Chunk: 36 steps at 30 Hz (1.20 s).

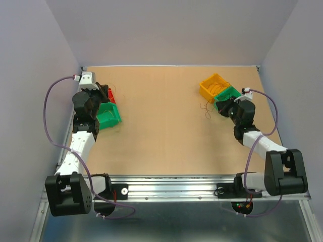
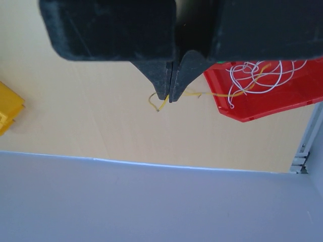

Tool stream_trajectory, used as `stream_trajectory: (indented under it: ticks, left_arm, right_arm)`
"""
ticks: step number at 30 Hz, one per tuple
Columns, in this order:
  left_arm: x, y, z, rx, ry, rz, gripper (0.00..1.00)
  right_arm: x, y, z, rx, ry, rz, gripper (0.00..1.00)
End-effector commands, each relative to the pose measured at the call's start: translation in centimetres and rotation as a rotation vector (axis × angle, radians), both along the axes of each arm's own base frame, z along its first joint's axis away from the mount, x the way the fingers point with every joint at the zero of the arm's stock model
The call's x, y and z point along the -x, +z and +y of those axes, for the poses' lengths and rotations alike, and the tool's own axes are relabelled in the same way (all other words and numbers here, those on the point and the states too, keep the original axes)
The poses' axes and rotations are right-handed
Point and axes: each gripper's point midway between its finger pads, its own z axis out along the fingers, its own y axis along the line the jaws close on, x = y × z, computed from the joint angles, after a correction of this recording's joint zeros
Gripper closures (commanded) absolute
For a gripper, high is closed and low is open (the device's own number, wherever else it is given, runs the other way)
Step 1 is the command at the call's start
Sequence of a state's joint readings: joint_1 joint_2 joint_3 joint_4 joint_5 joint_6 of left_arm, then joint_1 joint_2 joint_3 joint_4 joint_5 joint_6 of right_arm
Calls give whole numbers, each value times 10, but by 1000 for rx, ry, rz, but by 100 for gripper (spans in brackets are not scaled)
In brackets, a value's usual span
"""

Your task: Untangle the cables

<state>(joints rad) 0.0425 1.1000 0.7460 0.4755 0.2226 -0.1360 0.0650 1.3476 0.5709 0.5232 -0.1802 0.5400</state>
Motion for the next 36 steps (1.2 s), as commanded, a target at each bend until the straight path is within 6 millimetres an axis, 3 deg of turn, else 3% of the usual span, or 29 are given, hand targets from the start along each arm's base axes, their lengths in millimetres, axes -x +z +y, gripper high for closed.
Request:
stream_trajectory:
  ticks: [1, 5, 8, 10, 11, 13, 14, 16, 18, 20, 21, 26, 31, 36]
  left_arm:
    - [4, 24, 3, 40, 2, -90, 100]
    - [3, 17, -20, 30, -138, -72, 100]
    - [0, 8, -33, 31, -218, -51, 100]
    - [0, 7, -37, 29, -246, -49, 100]
    - [-1, 4, -38, 29, -255, -43, 100]
    - [-1, 3, -42, 30, -278, -45, 100]
    - [0, 2, -43, 30, -285, -44, 100]
    - [1, 2, -47, 26, -298, -50, 100]
    - [4, 4, -51, 20, -308, -61, 100]
    - [6, 5, -54, 6, -313, -70, 100]
    - [7, 5, -55, 1, -316, -74, 100]
    - [10, 6, -59, -29, -310, -93, 100]
    - [15, 7, -73, -48, -337, -105, 100]
    - [17, 9, -76, -60, -341, -115, 100]
  right_arm:
    - [13, 35, -13, -12, -76, -121, 99]
    - [24, 65, -1, -8, 4, -204, 99]
    - [19, 84, 1, -9, 20, -238, 100]
    - [10, 86, 1, -2, 14, -226, 99]
    - [3, 98, 0, 3, 9, -247, 99]
    - [-10, 93, -1, 10, 1, -222, 99]
    - [-21, 105, -1, 11, -4, -242, 99]
    - [-39, 99, -3, 19, -17, -218, 100]
    - [-55, 114, -4, 20, -23, -242, 99]
    - [-71, 103, -3, 20, -20, -210, 100]
    - [-80, 113, -4, 16, -26, -227, 99]
    - [-107, 99, -19, 42, -112, -193, 99]
    - [-122, 88, -45, 84, -248, -172, 99]
    - [-132, 65, -49, 106, -265, -126, 100]
